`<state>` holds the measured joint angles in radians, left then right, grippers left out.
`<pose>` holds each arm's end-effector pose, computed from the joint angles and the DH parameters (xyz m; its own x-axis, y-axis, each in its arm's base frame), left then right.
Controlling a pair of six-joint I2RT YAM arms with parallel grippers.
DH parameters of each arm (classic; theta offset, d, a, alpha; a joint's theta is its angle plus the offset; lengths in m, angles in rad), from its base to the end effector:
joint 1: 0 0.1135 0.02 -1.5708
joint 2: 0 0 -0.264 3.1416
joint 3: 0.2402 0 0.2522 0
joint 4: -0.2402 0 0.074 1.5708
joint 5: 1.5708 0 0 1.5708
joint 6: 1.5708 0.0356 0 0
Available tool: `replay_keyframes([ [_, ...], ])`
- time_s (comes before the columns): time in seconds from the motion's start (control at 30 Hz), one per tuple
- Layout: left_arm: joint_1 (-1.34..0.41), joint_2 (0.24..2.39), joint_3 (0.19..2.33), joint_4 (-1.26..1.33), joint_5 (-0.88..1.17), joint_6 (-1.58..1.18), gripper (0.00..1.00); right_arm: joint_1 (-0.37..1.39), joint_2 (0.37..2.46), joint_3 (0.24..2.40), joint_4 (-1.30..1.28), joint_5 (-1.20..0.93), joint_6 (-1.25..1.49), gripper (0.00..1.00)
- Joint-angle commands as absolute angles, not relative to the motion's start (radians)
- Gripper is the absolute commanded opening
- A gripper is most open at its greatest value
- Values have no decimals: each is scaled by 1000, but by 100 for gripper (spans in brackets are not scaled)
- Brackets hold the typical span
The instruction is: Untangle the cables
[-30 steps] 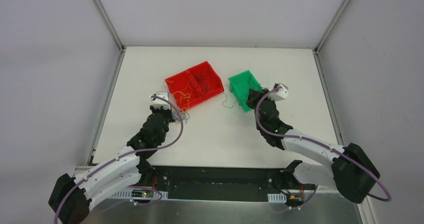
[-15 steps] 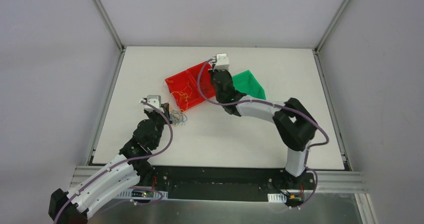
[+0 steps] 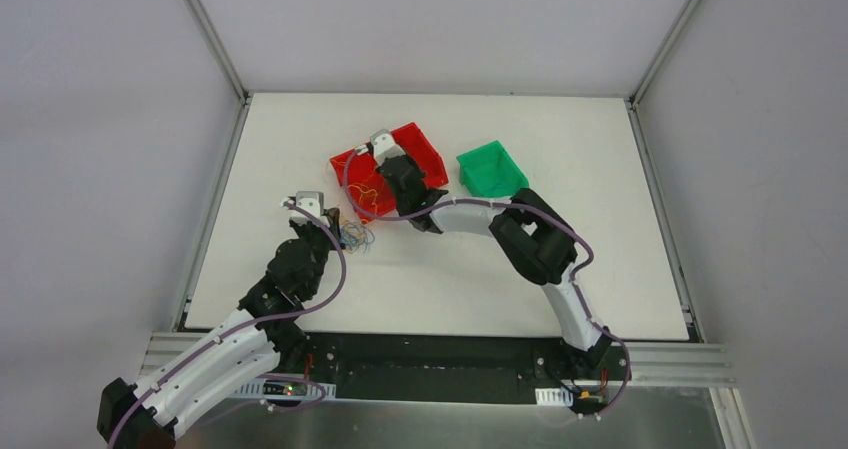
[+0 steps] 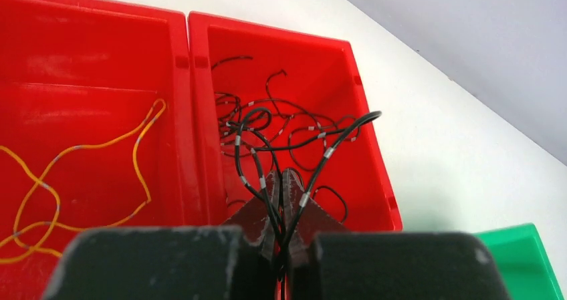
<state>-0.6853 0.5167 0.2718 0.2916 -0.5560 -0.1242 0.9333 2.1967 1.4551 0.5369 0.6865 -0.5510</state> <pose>0.1255 -0.0784 0.2476 0.0198 -0.1521 -0.9882 0.1329 0.9800 -0.1482 0.3129 0.3845 0.1856 0.0289 -0.6413 -0.7668 -0.2782 0.7316 -0.6224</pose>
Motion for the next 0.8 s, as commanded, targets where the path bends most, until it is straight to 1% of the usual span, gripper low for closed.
replay_keyframes([
  [0.0,-680,513,284,308,-547,-143,0,864,2183,1587,303,537,-373,0],
  [0.13,-680,517,287,307,-543,-144,0,763,2233,1757,-26,339,-152,0],
  [0.23,-680,517,287,307,-543,-143,0,708,2290,1874,-191,248,-56,0],
  [0.33,-680,516,287,308,-544,-141,0,681,2343,1973,-338,184,-24,1],
  [0.43,-680,518,287,307,-543,-141,0,681,2394,2056,-456,154,-41,4],
  [0.5,-680,521,287,308,-543,-140,0,681,2407,2080,-488,143,-48,4],
  [0.63,-680,523,288,307,-547,-139,0,683,2371,2038,-456,121,-39,6],
  [0.67,-680,524,287,308,-548,-139,0,685,2366,2035,-451,117,-37,9],
  [0.73,-680,524,287,307,-548,-139,0,684,2349,2026,-448,117,-28,17],
  [0.77,-680,523,287,308,-548,-139,0,684,2335,2014,-442,120,-20,19],
])
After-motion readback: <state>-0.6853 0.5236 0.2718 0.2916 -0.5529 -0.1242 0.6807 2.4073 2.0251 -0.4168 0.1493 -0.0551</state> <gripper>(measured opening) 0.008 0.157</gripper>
